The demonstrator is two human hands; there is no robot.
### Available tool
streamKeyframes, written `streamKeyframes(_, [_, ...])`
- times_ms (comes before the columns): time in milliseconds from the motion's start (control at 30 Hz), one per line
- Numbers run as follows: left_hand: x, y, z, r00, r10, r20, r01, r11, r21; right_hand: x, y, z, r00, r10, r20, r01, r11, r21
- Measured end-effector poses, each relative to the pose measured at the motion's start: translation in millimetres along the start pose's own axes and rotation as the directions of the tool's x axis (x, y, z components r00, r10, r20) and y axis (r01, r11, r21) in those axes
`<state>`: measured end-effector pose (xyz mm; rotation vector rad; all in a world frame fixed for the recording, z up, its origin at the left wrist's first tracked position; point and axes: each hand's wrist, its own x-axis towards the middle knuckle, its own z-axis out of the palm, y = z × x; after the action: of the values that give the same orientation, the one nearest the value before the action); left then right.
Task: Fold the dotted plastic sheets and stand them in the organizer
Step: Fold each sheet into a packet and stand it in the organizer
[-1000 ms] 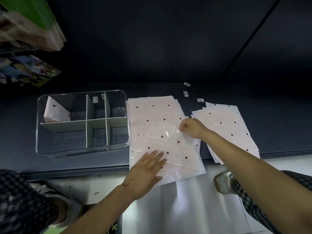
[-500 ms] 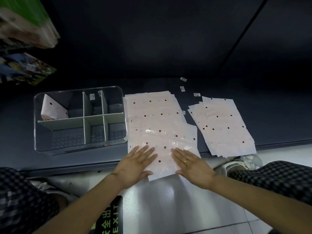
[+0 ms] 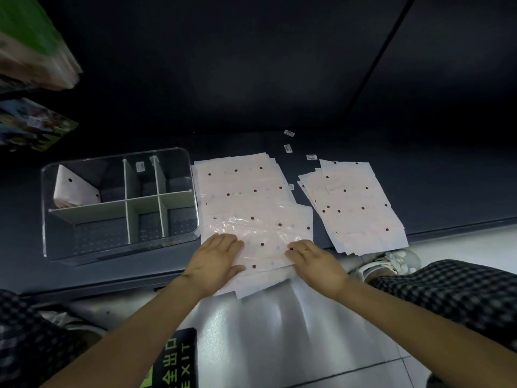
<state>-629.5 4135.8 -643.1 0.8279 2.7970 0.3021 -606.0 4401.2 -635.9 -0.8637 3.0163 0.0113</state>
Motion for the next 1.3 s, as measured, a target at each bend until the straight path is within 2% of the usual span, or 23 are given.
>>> streamKeyframes(67, [9.5,2.4,-4.3,1.000,0.004,0.008,-0.004,1.000,-0.005,4.5,7.0,-2.9,0.999,0.009,0.036,-0.011,0.997,0.073])
streamKeyframes(133, [17.4,1.2,-8.0,0.998,0.005,0.055,-0.004,1.000,-0.008,9.4,15.0,-4.2,0.989,0.074,0.131,-0.108,0.954,0.278])
streamKeyframes(233, [26.4,-4.9,-17.2,0.992,-0.008,0.128,0.014,0.999,-0.043,24.7,23.9,-18.1,0.955,0.135,0.265,-0.272,0.761,0.590])
streamKeyframes(300, [28.4,-8.3,-25.1,0.991,-0.011,0.132,0.018,0.998,-0.056,35.9,31.9,-33.9,0.917,0.103,0.384,-0.364,0.606,0.707])
streamKeyframes(400, [26.7,-10.8,-36.1,0.993,0.006,0.116,-0.001,0.999,-0.045,45.2,44.4,-49.7,0.862,0.026,0.506,-0.444,0.522,0.729])
streamKeyframes(533, [23.7,-7.6,-43.5,0.991,-0.017,0.129,0.022,0.999,-0.032,46.1,51.6,-50.0,0.825,0.052,0.563,-0.520,0.459,0.720])
streamKeyframes(667, [20.7,-3.3,-45.3,0.988,-0.034,0.152,0.050,0.994,-0.100,47.0,52.1,-45.2,0.790,0.023,0.613,-0.498,0.609,0.618])
streamKeyframes(767, [17.6,-3.5,-48.1,0.980,-0.067,0.190,0.115,0.961,-0.253,51.7,54.3,-42.4,0.828,0.044,0.559,-0.453,0.642,0.619])
streamKeyframes(800, [17.3,-5.0,-48.8,0.978,-0.091,0.190,0.147,0.941,-0.305,54.0,54.8,-42.8,0.843,0.076,0.533,-0.460,0.616,0.639])
streamKeyframes(867, [16.4,-7.0,-48.6,0.973,-0.168,0.160,0.222,0.874,-0.432,58.7,56.7,-42.9,0.858,0.177,0.482,-0.501,0.496,0.709])
streamKeyframes(967, [14.5,-1.8,-48.6,0.958,-0.282,0.052,0.266,0.807,-0.528,64.4,57.7,-36.1,0.820,0.337,0.463,-0.545,0.213,0.811])
streamKeyframes(1033, [11.2,5.1,-44.3,0.940,-0.326,-0.105,0.250,0.862,-0.441,67.2,54.4,-29.9,0.768,0.409,0.493,-0.580,0.118,0.806])
streamKeyframes(1067, [9.0,9.4,-41.1,0.934,-0.292,-0.205,0.205,0.911,-0.359,68.3,51.8,-26.8,0.744,0.439,0.504,-0.600,0.107,0.793])
streamKeyframes(1133, [5.7,19.5,-34.0,0.930,-0.128,-0.344,0.088,0.988,-0.129,71.2,48.4,-20.6,0.719,0.486,0.497,-0.620,0.126,0.774])
streamKeyframes(1200, [4.3,28.7,-22.8,0.956,-0.004,-0.295,0.008,1.000,0.010,75.5,47.3,-16.8,0.699,0.520,0.490,-0.640,0.151,0.753])
streamKeyframes(1300, [4.4,32.3,0.4,1.000,0.002,-0.027,-0.001,0.999,0.055,80.3,47.2,-12.4,0.658,0.567,0.495,-0.679,0.161,0.717])
